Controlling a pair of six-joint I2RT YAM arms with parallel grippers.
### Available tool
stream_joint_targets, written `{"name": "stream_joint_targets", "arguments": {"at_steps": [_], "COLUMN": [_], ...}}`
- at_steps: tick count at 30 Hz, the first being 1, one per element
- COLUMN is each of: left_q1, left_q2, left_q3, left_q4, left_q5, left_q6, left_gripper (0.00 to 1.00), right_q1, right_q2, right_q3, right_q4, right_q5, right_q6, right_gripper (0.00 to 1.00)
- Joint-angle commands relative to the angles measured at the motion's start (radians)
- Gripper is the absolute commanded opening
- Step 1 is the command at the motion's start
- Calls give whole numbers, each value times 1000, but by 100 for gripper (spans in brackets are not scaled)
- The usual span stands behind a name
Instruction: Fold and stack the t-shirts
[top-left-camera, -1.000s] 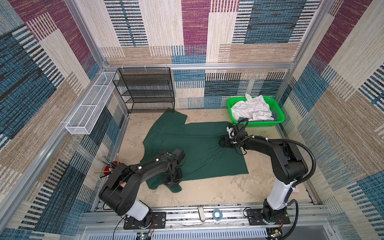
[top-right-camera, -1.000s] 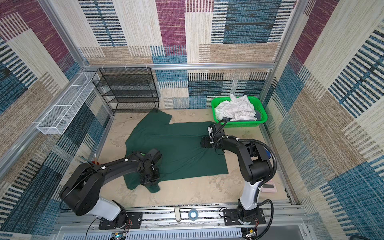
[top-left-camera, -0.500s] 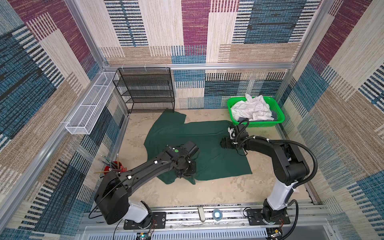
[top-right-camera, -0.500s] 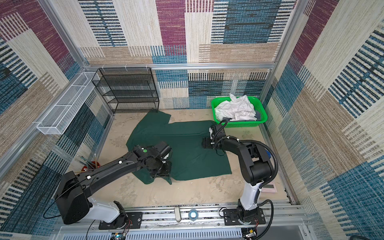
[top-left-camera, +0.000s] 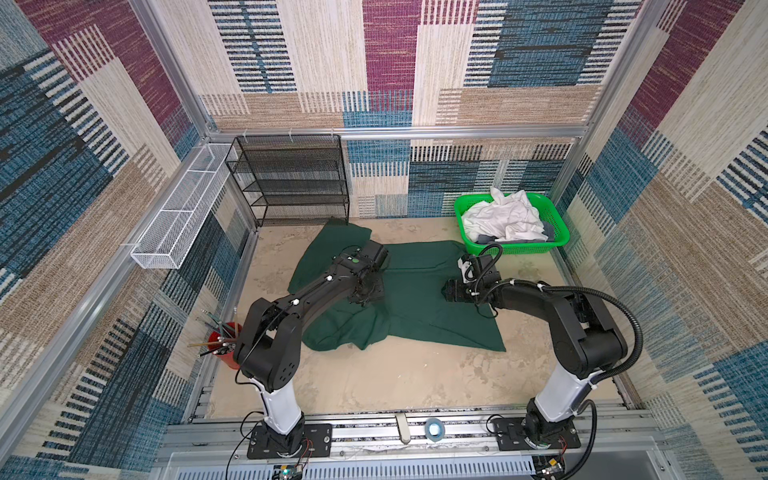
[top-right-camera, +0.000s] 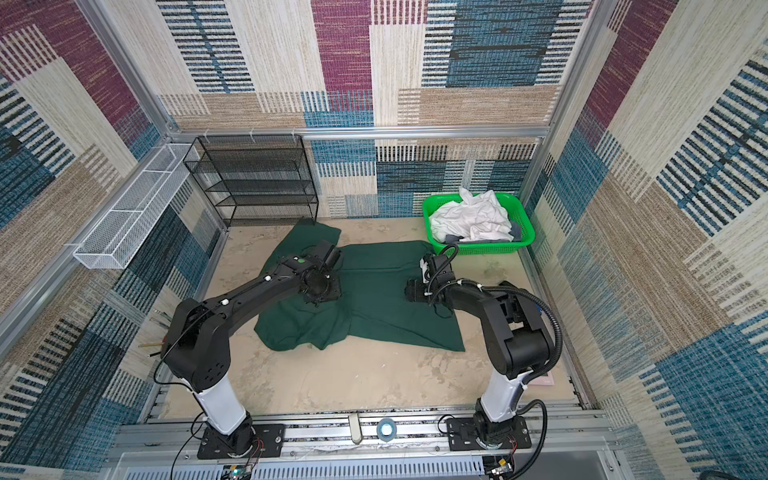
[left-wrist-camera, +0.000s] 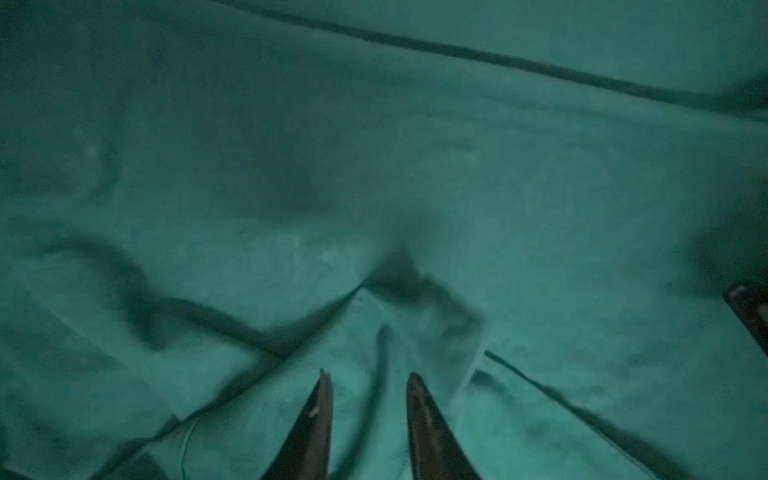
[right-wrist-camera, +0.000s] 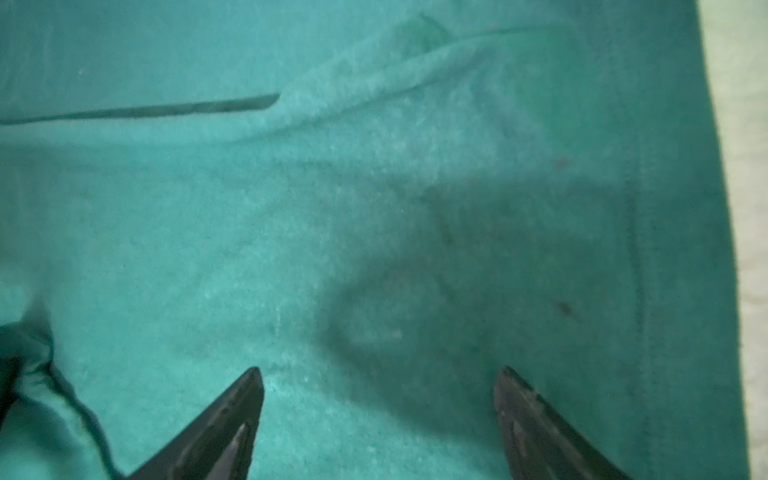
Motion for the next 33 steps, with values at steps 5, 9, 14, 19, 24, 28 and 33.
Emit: {"name": "stream_joint_targets", "arguments": {"at_steps": [5, 9, 14, 19, 24, 28, 33], "left_q1": [-150, -208, -261, -263, -265, -265, -264], "left_q2": [-331, -353, -252, -123, -88, -78, -54], "left_q3": [-406, -513, -450, -341, -320, -336, -337], "left_q4": [84, 119, 125, 31, -6, 15, 46], "left_q5": [11, 126, 71, 6, -43, -56, -69], "left_q6": [-100, -146, -122, -114, -116, -105, -93], "left_gripper": [35, 34, 36, 37, 37, 37, 7], "right_q1": [0, 0, 0, 0, 0, 0, 0], "right_q2": [8, 11, 11, -4, -18, -21, -21], "right_q3": [8, 23, 10, -16, -21, -16, -16], "right_q4": [-78, -82, -81, -76, -76, -80, -83], "right_q5": [-15, -17, -18, -15, -21, -23, -19], "right_q6": [4, 1, 2, 4, 4, 2, 1], "right_gripper": [88, 88, 88, 88, 88, 88, 88]}}
